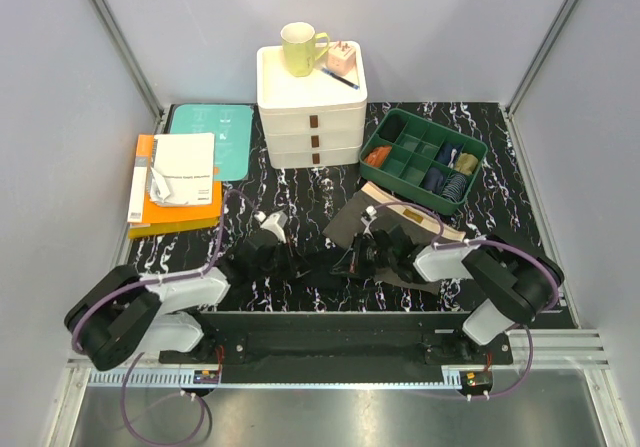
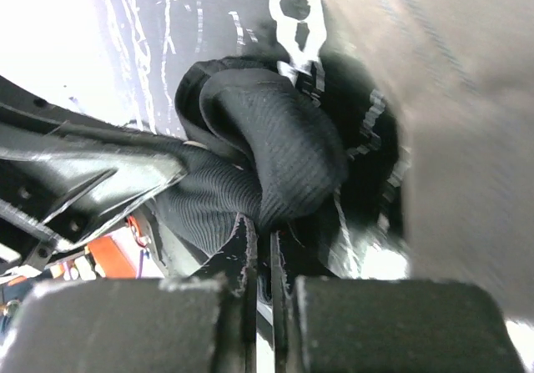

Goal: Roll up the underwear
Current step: Roll the underwear to the center of the board.

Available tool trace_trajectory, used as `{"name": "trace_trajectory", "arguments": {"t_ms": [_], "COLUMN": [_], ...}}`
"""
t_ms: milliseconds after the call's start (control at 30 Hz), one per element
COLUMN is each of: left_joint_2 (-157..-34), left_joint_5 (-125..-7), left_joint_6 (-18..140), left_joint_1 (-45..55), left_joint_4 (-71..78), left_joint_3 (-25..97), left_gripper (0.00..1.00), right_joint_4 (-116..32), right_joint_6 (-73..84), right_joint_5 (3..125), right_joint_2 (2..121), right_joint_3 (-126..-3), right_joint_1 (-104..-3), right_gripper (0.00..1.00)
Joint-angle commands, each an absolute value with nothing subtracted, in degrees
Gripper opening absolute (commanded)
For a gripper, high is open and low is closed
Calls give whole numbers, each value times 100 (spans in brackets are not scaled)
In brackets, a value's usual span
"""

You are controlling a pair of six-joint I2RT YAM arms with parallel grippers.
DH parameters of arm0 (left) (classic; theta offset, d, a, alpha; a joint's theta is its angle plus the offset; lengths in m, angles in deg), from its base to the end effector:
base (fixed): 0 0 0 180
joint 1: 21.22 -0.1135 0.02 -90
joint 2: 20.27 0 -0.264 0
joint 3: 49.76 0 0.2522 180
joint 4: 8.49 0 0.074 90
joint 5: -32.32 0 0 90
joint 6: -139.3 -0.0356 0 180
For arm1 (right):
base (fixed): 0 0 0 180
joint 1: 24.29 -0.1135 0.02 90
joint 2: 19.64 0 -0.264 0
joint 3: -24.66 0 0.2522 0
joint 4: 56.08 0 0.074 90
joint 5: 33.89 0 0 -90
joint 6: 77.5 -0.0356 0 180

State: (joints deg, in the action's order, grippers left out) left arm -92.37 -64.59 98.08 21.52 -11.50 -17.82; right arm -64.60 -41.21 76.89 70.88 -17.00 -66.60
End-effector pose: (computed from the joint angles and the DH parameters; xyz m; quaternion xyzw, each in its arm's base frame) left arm 0.1578 -0.1516 0.1360 -0.0203 0.8941 -0.3559 0.2713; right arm 0.1912 0.1912 0.1181 0.0133 0.8958 0.4165 0.1547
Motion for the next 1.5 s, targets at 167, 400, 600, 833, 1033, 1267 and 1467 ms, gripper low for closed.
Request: {"name": "trace_trajectory", "arguments": {"t_ms": [167,400,600,833,1033,1267,1467], "left_joint_2": [-7074,-6255,-6430,-6465,-7044,-7731,-8354], "left_joint_5": [-5268,-5345,-5346,-5082,-5030,-5029,-5012], "left_joint_6": [10274,10599,10731,10977,10986,11022,10898], "left_joint_1": [2176,2167,2158,2141,2106,2079,2079], "left_joint_4": [1009,574,-289,-1037,-1475,-2214,-2680], "left_joint_3": [-2132,-2729,-3011,-3397,-3398,-3582,-3512], "left_gripper": [55,72,75,79,78,72,55], "right_joint_4": [-6814,-7211,-7290,-7299,-7308,-7316,-7352], "right_joint_6": [-3997,-4199,-4234,-4252,-4252,-4252,-4252], "right_joint_5": [7755,7914,7940,7958,7976,8019,8063], "right_joint_2": [8168,8460,8512,8539,8548,8609,8653], "right_joint_3": [-1968,-1907,-1880,-1863,-1880,-1898,-1933], "right_joint_1": [-6718,-6762,-6806,-6815,-6815,-6824,-6832], "right_gripper": [0,0,0,0,0,0,0]}}
